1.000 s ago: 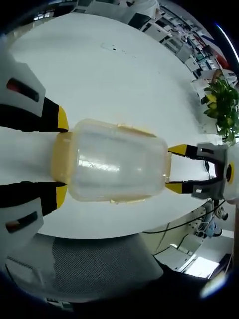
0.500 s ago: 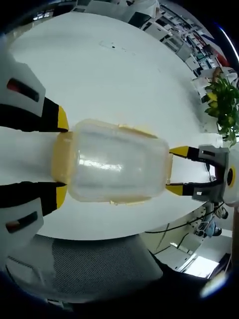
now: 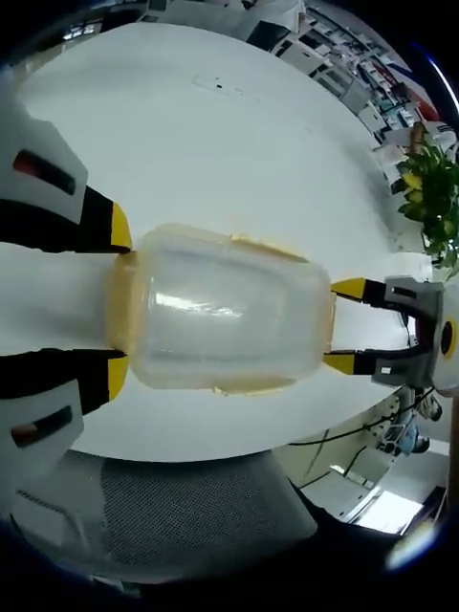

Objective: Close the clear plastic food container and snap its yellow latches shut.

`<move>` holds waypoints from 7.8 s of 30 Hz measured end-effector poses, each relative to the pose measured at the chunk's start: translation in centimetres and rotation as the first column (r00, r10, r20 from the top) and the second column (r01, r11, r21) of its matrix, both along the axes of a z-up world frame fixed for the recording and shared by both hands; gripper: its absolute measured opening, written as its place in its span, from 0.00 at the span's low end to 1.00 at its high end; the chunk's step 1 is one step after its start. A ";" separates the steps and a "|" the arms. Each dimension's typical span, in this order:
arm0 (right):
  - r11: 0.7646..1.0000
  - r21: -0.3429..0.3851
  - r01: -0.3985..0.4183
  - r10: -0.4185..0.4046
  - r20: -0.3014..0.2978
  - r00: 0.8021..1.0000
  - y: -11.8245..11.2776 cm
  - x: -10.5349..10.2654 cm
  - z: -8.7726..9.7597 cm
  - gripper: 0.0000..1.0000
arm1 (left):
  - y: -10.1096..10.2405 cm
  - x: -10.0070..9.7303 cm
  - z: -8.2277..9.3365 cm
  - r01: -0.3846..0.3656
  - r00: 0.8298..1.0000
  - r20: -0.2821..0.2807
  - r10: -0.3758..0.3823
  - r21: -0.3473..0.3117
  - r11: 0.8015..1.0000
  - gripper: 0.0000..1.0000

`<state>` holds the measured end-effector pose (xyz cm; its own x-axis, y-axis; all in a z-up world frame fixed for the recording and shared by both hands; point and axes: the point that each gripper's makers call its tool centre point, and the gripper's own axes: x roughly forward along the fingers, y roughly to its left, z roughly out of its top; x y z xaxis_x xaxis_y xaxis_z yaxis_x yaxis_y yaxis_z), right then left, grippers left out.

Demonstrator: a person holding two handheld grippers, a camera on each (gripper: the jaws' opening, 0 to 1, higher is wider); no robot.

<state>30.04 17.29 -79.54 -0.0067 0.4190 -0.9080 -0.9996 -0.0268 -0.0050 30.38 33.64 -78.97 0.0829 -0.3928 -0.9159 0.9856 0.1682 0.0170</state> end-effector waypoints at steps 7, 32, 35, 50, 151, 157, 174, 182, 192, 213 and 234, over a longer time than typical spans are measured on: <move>1.000 0.007 -0.010 0.010 0.002 1.000 0.0 0.0 0.1 0.38 | -0.1 -0.1 0.1 0.005 1.000 -0.011 -0.005 0.011 1.000 0.34; 0.984 0.090 0.157 -0.151 -0.069 0.986 -1.6 0.3 1.1 0.41 | 0.2 -0.5 0.9 -0.159 0.984 -0.090 0.153 -0.054 0.986 0.33; 0.964 0.130 0.232 -0.217 -0.117 0.969 -1.6 0.3 1.7 0.40 | 0.7 -0.5 1.3 -0.242 0.966 -0.115 0.232 -0.080 0.967 0.34; 0.878 0.196 0.438 -0.397 -0.214 0.892 -0.3 1.2 2.6 0.39 | 0.5 -0.5 1.6 -0.604 0.777 -0.359 0.518 -0.189 0.775 0.34; 0.809 0.143 0.571 -0.565 -0.080 0.821 3.5 -0.8 4.1 0.36 | -2.3 1.1 3.6 -0.223 0.944 0.175 0.278 -0.282 0.933 0.27; 0.855 0.164 0.492 -0.484 -0.085 0.871 6.1 -1.2 4.0 0.38 | -5.0 0.2 4.7 -0.076 0.968 0.202 0.153 -0.345 0.936 0.27; 0.891 0.144 0.430 -0.426 -0.062 0.903 8.6 -0.4 3.8 0.36 | -6.4 -0.6 4.0 -0.009 0.975 0.207 0.081 -0.328 0.945 0.26; 0.905 0.125 0.407 -0.403 -0.051 0.914 8.7 0.0 3.8 0.36 | -7.0 -1.3 3.7 0.008 0.978 0.200 0.062 -0.329 0.944 0.26; 0.916 0.111 0.385 -0.382 -0.047 0.923 9.3 0.9 4.1 0.35 | -7.1 -2.5 3.4 0.017 0.980 0.192 0.049 -0.329 0.944 0.31; 0.957 -0.023 0.291 -0.292 -0.107 0.951 9.4 2.5 2.7 0.35 | -8.1 -3.6 0.9 0.168 0.932 0.350 -0.097 -0.179 0.969 0.48; 0.970 -0.169 0.176 -0.213 -0.237 0.948 9.2 2.5 1.3 0.30 | -8.3 -3.3 0.6 0.194 0.905 0.420 -0.074 -0.252 0.948 0.46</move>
<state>32.52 26.44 -78.25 -0.1737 0.3004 -0.9378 -0.9537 0.1863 0.2363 27.07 25.35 -78.33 0.3465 -0.6617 -0.6649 0.9177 0.0923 0.3864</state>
